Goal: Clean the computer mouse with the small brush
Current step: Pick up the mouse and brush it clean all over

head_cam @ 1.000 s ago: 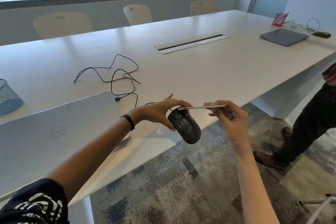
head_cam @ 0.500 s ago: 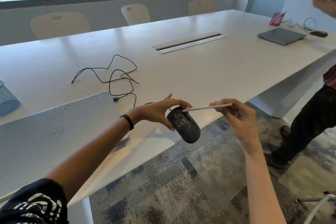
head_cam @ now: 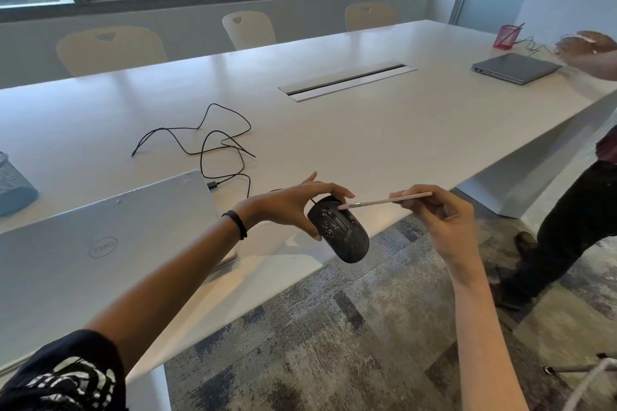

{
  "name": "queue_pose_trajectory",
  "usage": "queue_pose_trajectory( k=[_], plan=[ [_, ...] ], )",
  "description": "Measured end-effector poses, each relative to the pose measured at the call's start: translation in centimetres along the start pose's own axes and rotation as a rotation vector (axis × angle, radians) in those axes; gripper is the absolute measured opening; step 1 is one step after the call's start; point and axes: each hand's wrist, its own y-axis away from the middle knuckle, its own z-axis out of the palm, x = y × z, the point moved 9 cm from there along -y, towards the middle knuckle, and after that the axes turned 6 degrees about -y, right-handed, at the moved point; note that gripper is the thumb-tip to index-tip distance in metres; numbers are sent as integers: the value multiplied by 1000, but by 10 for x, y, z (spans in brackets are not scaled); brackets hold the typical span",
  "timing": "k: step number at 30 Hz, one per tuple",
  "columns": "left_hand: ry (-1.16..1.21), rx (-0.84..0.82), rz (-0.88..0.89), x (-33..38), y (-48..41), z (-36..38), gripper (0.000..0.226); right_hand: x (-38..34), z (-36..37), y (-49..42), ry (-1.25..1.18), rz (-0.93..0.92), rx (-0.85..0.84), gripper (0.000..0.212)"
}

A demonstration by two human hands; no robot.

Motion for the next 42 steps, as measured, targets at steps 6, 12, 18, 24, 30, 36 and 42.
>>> queue_pose_trajectory(
  k=[6,12,18,24,30,36,42],
  plan=[
    [-14,-3,-16,-1,3,1,76,2,-14,7,-23,0,25,13],
    [-2,9,-5,2,1,-2,76,9,-10,7,-8,13,54,12],
    [-18,8,-5,0,6,2,69,4,-15,9,-25,13,29,16],
    [-29,30,18,4,4,-2,61,4,-13,7,-15,6,52,20],
    [-49,22,-1,2,6,0,62,5,-14,11,-32,3,33,18],
    [-30,32,23,7,6,-1,62,5,-18,9,-26,-10,72,17],
    [-47,39,17,6,8,-2,62,10,-22,11,-64,7,93,15]
  ],
)
